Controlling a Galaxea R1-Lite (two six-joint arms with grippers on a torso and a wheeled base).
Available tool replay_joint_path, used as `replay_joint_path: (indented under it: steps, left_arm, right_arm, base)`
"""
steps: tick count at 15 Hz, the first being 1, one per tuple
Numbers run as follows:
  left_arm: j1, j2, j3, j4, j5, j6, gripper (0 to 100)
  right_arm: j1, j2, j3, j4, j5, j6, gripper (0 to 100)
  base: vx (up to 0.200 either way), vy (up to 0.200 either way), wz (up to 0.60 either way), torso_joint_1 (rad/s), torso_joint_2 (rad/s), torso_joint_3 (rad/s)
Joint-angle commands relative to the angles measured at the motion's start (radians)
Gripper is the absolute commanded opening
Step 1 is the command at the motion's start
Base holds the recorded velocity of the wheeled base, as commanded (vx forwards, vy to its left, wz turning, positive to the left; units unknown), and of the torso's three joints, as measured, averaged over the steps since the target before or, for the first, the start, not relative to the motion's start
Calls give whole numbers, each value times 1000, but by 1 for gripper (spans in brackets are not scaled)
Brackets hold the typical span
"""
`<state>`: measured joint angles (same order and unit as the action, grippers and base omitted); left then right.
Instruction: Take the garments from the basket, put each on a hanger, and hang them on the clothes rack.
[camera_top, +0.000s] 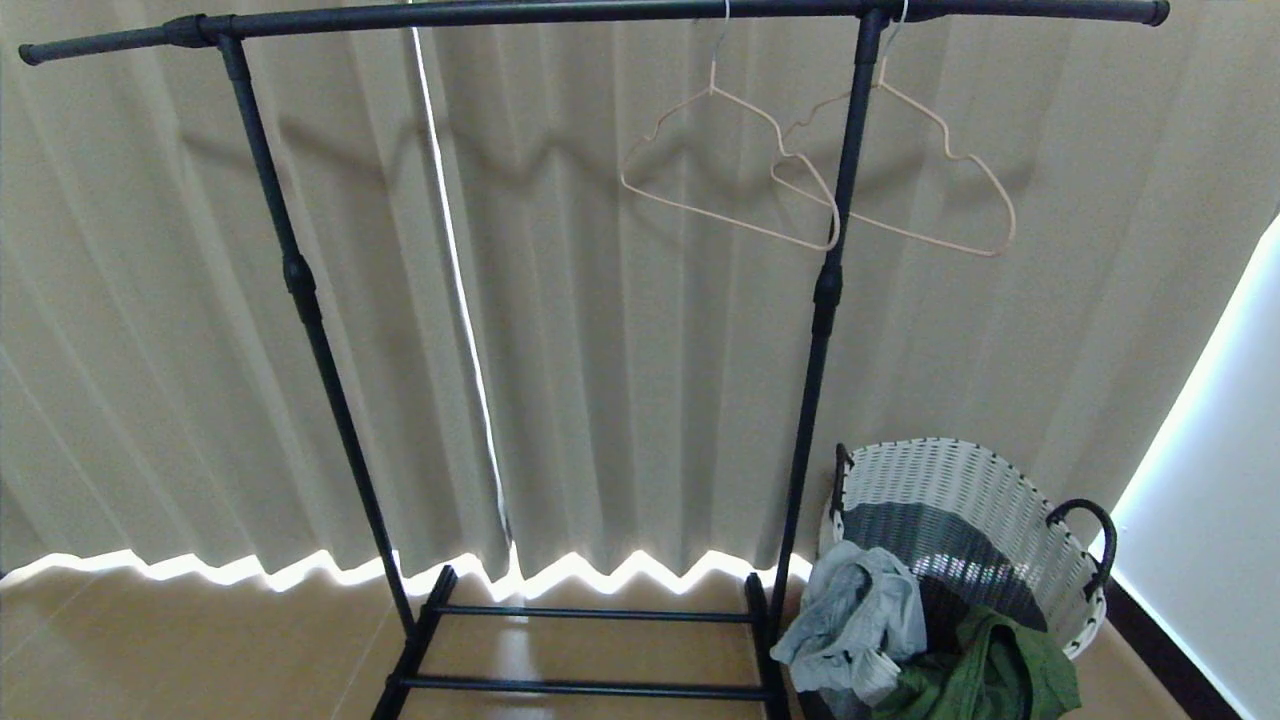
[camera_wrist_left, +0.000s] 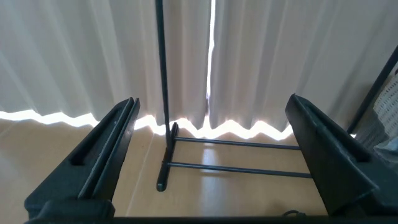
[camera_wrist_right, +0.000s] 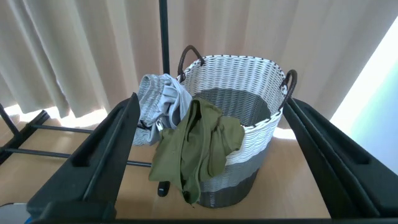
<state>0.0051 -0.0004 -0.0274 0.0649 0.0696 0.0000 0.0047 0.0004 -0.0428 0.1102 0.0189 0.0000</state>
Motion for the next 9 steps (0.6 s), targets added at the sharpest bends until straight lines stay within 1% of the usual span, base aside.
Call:
replay_joint_path:
  steps: [1, 9]
  left_arm:
    - [-1, 0, 0, 1, 1, -3, 100]
    - [-1, 0, 0, 1, -1, -8, 100]
  right_arm:
    - [0, 0, 0, -1, 1, 0, 100]
    - [0, 0, 0, -1, -2, 0, 100]
  base:
    - [0, 0, 0, 0, 0, 0]
    - [0, 0, 0, 0, 0, 0]
